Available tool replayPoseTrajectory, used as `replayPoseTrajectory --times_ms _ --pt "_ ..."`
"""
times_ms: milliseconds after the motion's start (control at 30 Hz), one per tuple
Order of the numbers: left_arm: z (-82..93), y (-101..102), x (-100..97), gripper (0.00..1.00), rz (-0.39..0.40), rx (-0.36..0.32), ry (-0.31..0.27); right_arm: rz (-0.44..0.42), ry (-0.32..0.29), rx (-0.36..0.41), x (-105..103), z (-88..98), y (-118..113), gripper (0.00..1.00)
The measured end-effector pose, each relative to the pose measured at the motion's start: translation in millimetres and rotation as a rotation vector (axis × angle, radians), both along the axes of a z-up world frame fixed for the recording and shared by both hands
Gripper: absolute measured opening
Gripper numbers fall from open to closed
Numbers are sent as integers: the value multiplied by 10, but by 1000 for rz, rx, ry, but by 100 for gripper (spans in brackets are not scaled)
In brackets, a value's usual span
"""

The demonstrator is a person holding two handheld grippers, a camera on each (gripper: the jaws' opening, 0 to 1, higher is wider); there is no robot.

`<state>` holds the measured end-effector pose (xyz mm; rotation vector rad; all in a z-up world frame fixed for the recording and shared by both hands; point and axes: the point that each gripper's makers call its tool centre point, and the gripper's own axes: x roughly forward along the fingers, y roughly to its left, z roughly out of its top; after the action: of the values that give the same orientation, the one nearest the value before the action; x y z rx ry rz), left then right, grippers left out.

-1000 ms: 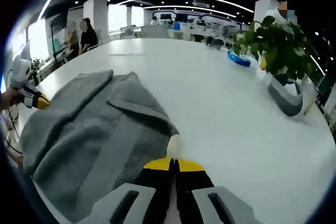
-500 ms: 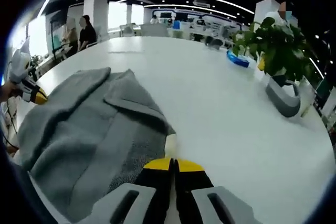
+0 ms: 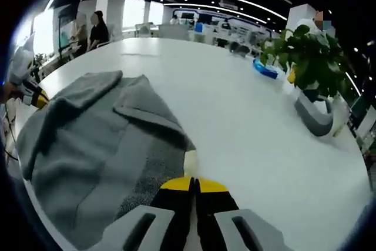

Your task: Open the folded towel by lifting each exposed corner and separating the folded layers until the towel lies flat within the target outline without major curled edges

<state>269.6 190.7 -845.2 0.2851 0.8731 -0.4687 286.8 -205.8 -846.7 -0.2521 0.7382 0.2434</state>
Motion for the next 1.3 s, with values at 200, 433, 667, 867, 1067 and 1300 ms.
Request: replayPoseTrajectory --times_ms 200,433,667,867,1067,1300 --pt "1 52 -2 5 10 0 0 -2 2 -3 4 -8 -15 0" --pt "4 123 3 5 11 12 -2 -13 0 -10 -11 0 -55 0" --pt "6 208 12 5 21 19 -2 -31 -2 -13 -16 -2 -115 0" --pt "7 256 11 5 23 22 -3 -38 -2 -18 -18 -4 -151 0" --pt "7 303 22 5 24 31 -7 -43 -2 -22 -23 1 -182 0" --pt "5 407 33 5 28 45 -10 -58 -1 -19 -16 -7 -225 0"
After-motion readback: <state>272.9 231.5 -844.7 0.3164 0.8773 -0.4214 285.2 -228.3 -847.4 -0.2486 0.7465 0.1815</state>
